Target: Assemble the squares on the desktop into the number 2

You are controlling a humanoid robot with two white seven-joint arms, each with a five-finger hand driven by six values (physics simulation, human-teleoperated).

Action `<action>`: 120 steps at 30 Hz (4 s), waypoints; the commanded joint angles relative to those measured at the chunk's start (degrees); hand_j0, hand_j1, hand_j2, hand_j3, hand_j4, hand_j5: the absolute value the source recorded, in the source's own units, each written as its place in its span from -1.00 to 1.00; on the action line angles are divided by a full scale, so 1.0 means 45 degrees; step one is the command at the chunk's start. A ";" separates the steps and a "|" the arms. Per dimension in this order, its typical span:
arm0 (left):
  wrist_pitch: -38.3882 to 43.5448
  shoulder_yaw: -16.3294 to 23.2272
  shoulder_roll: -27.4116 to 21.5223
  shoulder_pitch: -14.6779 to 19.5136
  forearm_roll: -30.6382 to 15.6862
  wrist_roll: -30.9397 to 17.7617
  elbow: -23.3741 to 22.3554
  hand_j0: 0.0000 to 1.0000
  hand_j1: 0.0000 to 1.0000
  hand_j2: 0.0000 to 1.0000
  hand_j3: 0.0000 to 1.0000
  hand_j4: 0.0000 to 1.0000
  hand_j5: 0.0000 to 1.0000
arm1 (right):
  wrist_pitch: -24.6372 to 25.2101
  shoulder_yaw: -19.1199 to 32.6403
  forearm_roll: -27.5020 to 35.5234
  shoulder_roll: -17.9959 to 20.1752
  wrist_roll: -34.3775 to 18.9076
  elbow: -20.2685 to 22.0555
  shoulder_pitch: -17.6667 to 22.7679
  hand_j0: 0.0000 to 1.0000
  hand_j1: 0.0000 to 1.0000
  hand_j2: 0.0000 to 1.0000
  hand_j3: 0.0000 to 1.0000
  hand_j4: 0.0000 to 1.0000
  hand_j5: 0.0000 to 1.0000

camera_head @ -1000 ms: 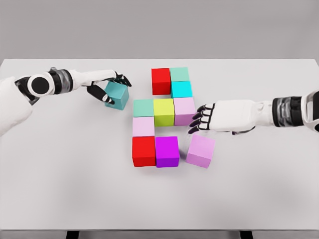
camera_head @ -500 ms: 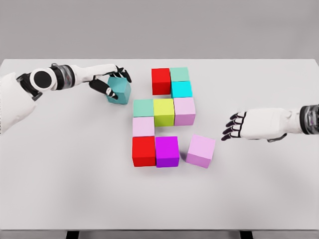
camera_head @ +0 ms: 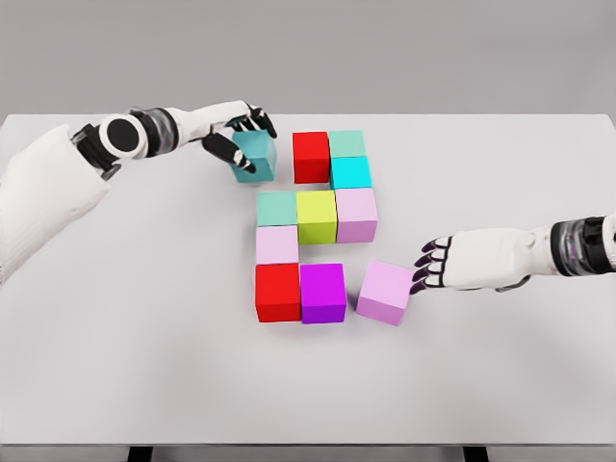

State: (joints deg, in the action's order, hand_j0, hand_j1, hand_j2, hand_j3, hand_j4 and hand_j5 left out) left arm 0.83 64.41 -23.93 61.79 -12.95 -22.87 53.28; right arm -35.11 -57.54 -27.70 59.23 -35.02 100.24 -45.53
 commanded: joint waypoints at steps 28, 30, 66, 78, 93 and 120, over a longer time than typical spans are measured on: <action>0.0012 -0.0057 0.0610 0.0098 0.0105 0.0063 -0.0570 0.79 0.79 0.79 0.79 0.79 0.79 | 0.0025 0.0071 0.0823 -0.0408 0.0004 -0.0381 -0.0313 1.00 1.00 1.00 1.00 1.00 1.00; 0.0012 -0.0076 0.0571 0.0137 0.0124 0.0063 -0.0589 0.79 0.79 0.79 0.79 0.79 0.79 | 0.0025 0.0052 0.0863 -0.0466 0.0004 -0.0401 -0.0391 1.00 1.00 1.00 1.00 1.00 1.00; 0.0090 0.0080 0.0981 0.0234 0.0398 0.0044 -0.2191 0.89 0.89 0.89 0.89 0.89 0.89 | 0.0025 -0.0495 0.1312 -0.0837 0.0004 -0.1495 -0.1074 1.00 1.00 1.00 1.00 1.00 1.00; -0.0457 0.0315 0.0942 0.0254 0.0709 -0.0073 -0.2015 0.85 0.85 0.85 0.85 0.85 0.85 | 0.0025 -0.0495 0.1312 -0.0857 0.0004 -0.0869 -0.1074 1.00 1.00 1.00 1.00 1.00 1.00; -0.0594 0.0588 0.0942 0.0176 0.1003 -0.0073 -0.1820 0.61 0.61 0.61 0.61 0.61 0.61 | 0.0025 0.0403 0.3594 -0.0798 0.0004 -0.3759 -0.1426 1.00 1.00 1.00 1.00 1.00 1.00; -0.0359 0.0432 0.0884 0.0176 0.0808 0.0044 -0.1996 0.28 0.28 0.28 0.28 0.28 0.28 | 0.0025 0.0579 0.5101 -0.0740 0.0004 -0.5303 -0.1660 1.00 1.00 1.00 1.00 1.00 1.00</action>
State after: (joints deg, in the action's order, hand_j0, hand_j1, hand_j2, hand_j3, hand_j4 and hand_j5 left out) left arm -0.87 66.59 -19.98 62.67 -9.15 -22.77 44.39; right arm -35.15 -54.95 -5.07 55.84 -35.02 76.37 -53.00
